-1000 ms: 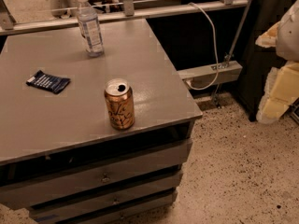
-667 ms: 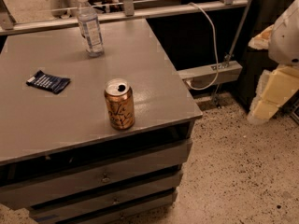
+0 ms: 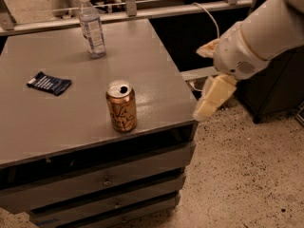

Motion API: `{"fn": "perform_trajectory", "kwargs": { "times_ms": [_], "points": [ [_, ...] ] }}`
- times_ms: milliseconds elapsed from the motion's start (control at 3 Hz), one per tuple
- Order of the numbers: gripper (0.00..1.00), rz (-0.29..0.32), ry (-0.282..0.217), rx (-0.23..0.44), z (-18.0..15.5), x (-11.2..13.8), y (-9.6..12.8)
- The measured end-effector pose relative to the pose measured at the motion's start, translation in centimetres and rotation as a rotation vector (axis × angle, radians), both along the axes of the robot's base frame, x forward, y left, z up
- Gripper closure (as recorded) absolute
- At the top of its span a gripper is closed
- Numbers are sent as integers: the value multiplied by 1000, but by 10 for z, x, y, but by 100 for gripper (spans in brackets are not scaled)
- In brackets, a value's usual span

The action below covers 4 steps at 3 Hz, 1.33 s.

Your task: Knock orange can over

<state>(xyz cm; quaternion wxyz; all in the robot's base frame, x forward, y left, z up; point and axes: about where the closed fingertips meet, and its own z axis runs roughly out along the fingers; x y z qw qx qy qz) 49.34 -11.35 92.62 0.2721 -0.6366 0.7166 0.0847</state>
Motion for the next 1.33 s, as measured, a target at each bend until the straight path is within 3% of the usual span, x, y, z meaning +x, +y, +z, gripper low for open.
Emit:
{"fn": "perform_trajectory", "kwargs": {
  "times_ms": [667, 1000, 1333],
  "points": [
    [0, 121, -15, 260, -29, 18, 79],
    [0, 157, -11, 373, -37, 20, 109],
    [0, 184, -8, 439, -40, 24, 129]
  ]
}}
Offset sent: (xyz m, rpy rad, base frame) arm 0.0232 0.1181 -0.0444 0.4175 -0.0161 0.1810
